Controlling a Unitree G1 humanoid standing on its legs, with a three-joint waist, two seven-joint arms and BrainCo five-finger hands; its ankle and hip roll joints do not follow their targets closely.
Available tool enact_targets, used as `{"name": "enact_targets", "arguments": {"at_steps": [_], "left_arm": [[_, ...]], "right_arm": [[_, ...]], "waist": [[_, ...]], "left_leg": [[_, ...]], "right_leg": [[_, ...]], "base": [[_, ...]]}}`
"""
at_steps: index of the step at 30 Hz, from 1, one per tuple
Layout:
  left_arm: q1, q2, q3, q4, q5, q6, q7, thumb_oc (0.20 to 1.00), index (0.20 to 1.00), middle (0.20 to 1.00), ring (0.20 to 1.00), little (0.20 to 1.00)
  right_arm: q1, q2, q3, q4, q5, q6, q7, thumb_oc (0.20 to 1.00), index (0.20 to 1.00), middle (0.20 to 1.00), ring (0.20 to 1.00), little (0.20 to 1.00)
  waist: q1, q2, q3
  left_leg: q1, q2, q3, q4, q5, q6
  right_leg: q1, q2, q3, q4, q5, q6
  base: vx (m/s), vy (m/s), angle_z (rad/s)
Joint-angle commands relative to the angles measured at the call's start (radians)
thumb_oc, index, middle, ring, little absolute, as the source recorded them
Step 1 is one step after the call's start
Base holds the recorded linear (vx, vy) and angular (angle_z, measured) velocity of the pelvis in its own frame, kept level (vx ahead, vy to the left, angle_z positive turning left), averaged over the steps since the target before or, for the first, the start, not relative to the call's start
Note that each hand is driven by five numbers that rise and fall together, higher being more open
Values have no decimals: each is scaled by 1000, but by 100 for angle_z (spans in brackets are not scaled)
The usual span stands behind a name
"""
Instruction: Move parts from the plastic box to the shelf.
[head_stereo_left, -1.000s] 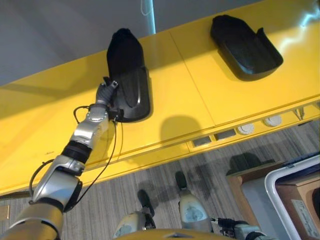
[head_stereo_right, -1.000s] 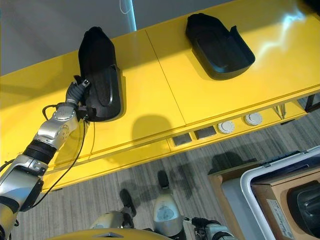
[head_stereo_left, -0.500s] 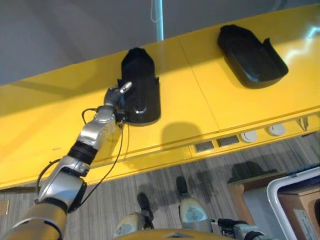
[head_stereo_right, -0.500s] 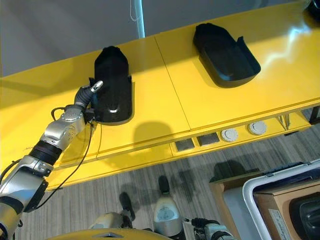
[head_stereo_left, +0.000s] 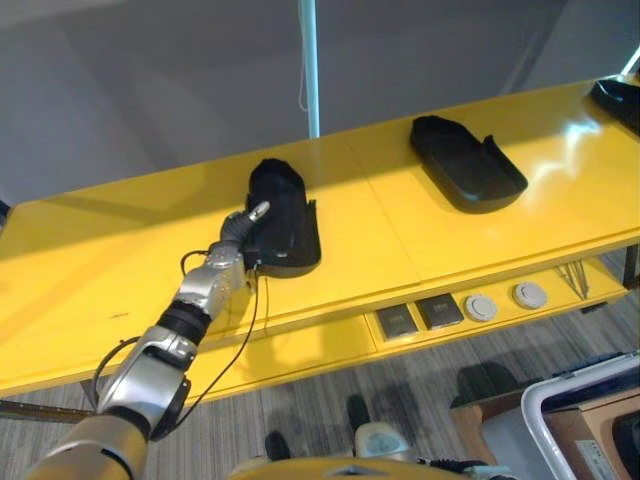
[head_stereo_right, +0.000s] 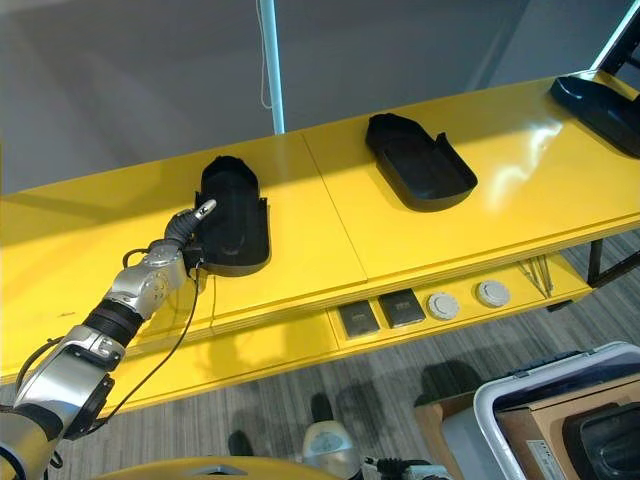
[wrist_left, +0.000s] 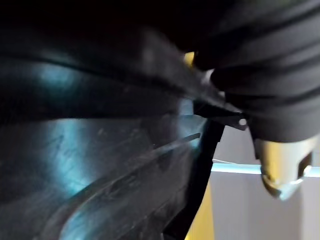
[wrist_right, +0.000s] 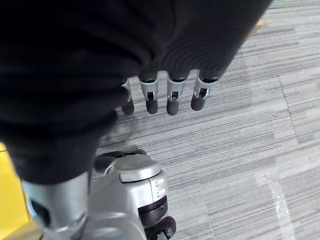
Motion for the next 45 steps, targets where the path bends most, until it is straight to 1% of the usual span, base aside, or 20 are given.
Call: {"name": "enact_targets", "arguments": {"at_steps": [1, 3, 9, 11, 14, 17, 19, 21, 23, 28, 29, 30, 31, 32, 33, 35, 36, 37, 42, 45], "left_arm": [[-12, 2, -1, 68, 7, -20, 7, 1000, 1000, 1000, 1000, 1000], [-12, 1, 0, 71, 38, -8, 11, 1000, 1000, 1000, 1000, 1000], [-48, 42, -24, 114, 335, 3, 8, 1000, 1000, 1000, 1000, 1000], [-60, 56, -32, 115, 367, 4, 6, 1000, 1000, 1000, 1000, 1000], [-103, 91, -60, 115, 346, -39, -16, 1000, 1000, 1000, 1000, 1000], [-128, 95, -64, 85, 277, -155, 0, 1000, 1000, 1000, 1000, 1000], [-141, 102, -50, 21, 167, -282, -24, 1000, 1000, 1000, 1000, 1000], [-124, 107, -26, -77, 171, -303, -1, 1000, 1000, 1000, 1000, 1000], [-75, 117, 3, -213, 144, -382, -52, 1000, 1000, 1000, 1000, 1000], [99, 111, 43, -519, 191, -362, -115, 1000, 1000, 1000, 1000, 1000], [224, 107, 55, -631, 275, -348, -186, 1000, 1000, 1000, 1000, 1000], [269, 110, 64, -655, 267, -348, -213, 479, 479, 479, 479, 479], [295, 114, 68, -667, 265, -353, -234, 275, 275, 275, 275, 275], [322, 117, 74, -678, 271, -362, -272, 200, 200, 200, 200, 200], [363, 129, 74, -688, 274, -389, -318, 200, 200, 200, 200, 200], [450, 152, 48, -721, 231, -395, -391, 200, 200, 200, 200, 200], [456, 155, 45, -722, 228, -397, -394, 200, 200, 200, 200, 200], [489, 162, 16, -719, 218, -401, -417, 200, 200, 200, 200, 200], [538, 172, -83, -724, 230, -431, -464, 200, 200, 200, 200, 200], [540, 181, -148, -742, 205, -426, -475, 200, 200, 200, 200, 200]], "right_arm": [[1, 29, 56, 54, -66, 12, 61, 1000, 1000, 1000, 1000, 1000], [-2, 31, 60, 57, -58, 10, 61, 1000, 1000, 1000, 1000, 1000], [-26, 46, 92, 65, -56, 39, 153, 1000, 1000, 1000, 1000, 1000], [-26, 49, 103, 66, -61, 35, 150, 1000, 1000, 1000, 1000, 1000], [-31, 49, 117, 74, -46, 25, 139, 1000, 1000, 1000, 1000, 1000], [-39, 45, 112, 83, -46, 27, 146, 1000, 1000, 1000, 1000, 1000], [-42, 42, 108, 88, -56, 23, 151, 1000, 1000, 1000, 1000, 1000], [-49, 42, 97, 96, -46, 28, 149, 1000, 1000, 1000, 1000, 1000], [-53, 48, 85, 99, -34, 32, 137, 1000, 1000, 1000, 1000, 1000], [-50, 66, 60, 99, 36, 37, 103, 1000, 1000, 1000, 1000, 1000], [-41, 77, 36, 97, 44, 26, 87, 1000, 1000, 1000, 1000, 1000], [-35, 77, 32, 93, 45, 22, 84, 1000, 1000, 1000, 1000, 1000], [-33, 76, 29, 93, 44, 19, 82, 1000, 1000, 1000, 1000, 1000], [-29, 75, 25, 93, 32, 16, 81, 1000, 1000, 1000, 1000, 1000], [-29, 73, 17, 94, 21, 14, 79, 1000, 1000, 1000, 1000, 1000], [-35, 67, 13, 92, 9, 9, 65, 1000, 1000, 1000, 1000, 1000], [-36, 67, 13, 91, 7, 11, 63, 1000, 1000, 1000, 1000, 1000], [-46, 67, 16, 92, -53, 52, 10, 1000, 1000, 1000, 1000, 1000], [-68, 64, 62, 114, -217, 71, -103, 1000, 1000, 1000, 1000, 1000], [-94, 76, 107, 108, -210, 150, -115, 1000, 1000, 1000, 1000, 1000]], "waist": [[11, 14, -4], [14, 14, -8], [27, 6, -38], [28, 5, -42], [31, 0, -56], [36, -5, -63], [43, -9, -69], [55, -14, -71], [74, -22, -70], [118, -35, -61], [149, -41, -50], [158, -42, -48], [164, -43, -47], [170, -43, -46], [180, -44, -44], [206, -46, -35], [207, -46, -35], [217, -47, -30], [232, -43, -21], [233, -33, -12]], "left_leg": [[-46, 121, -36, -1, 60, -81], [-45, 121, -37, -1, 60, -81], [-26, 117, -40, -1, 53, -78], [-23, 117, -39, -1, 52, -78], [-10, 115, -40, -1, 44, -75], [0, 112, -46, -1, 35, -73], [7, 112, -51, -1, 28, -72], [9, 109, -60, -1, 24, -70], [13, 105, -76, -1, 18, -67], [15, 96, -110, -1, 1, -54], [12, 90, -132, -1, -7, -46], [11, 87, -137, -1, -10, -43], [10, 85, -140, -1, -12, -42], [9, 83, -142, -1, -14, -40], [7, 79, -146, -1, -15, -38], [-2, 71, -156, -1, -18, -33], [-2, 71, -157, -1, -18, -33], [-7, 67, -159, -1, -19, -31], [-16, 62, -154, -1, -22, -27], [-35, 58, -150, -1, -19, -24]], "right_leg": [[52, -42, -32, 3, -75, 52], [57, -41, -33, 3, -77, 51], [83, -43, -42, 3, -83, 50], [86, -43, -44, 3, -84, 49], [95, -43, -49, 3, -86, 51], [103, -44, -57, 3, -87, 53], [109, -46, -64, 3, -89, 53], [116, -49, -69, 3, -91, 52], [121, -52, -80, 3, -91, 50], [133, -57, -102, 3, -98, 45], [139, -58, -115, 3, -101, 41], [142, -59, -119, 3, -104, 41], [143, -60, -122, 3, -105, 41], [145, -61, -127, 3, -107, 41], [146, -63, -130, 3, -106, 42], [146, -71, -147, 3, -103, 45], [146, -72, -148, 3, -103, 46], [145, -75, -156, 3, -99, 48], [137, -83, -173, 3, -92, 57], [115, -86, -172, 3, -84, 60]], "base": [[0, 0, 0], [0, 0, 0], [-2, 4, 5], [-1, 8, 7], [0, 4, 1], [-1, 7, 1], [0, 0, 0], [15, 22, 4], [12, 24, 19], [2, 33, 15], [-16, 64, 27], [-14, 72, 30], [4, 49, 23], [13, 51, 26], [14, 54, 22], [15, 60, 22], [17, 54, 26], [8, 20, 22], [45, 13, 14], [56, 4, 0]]}}
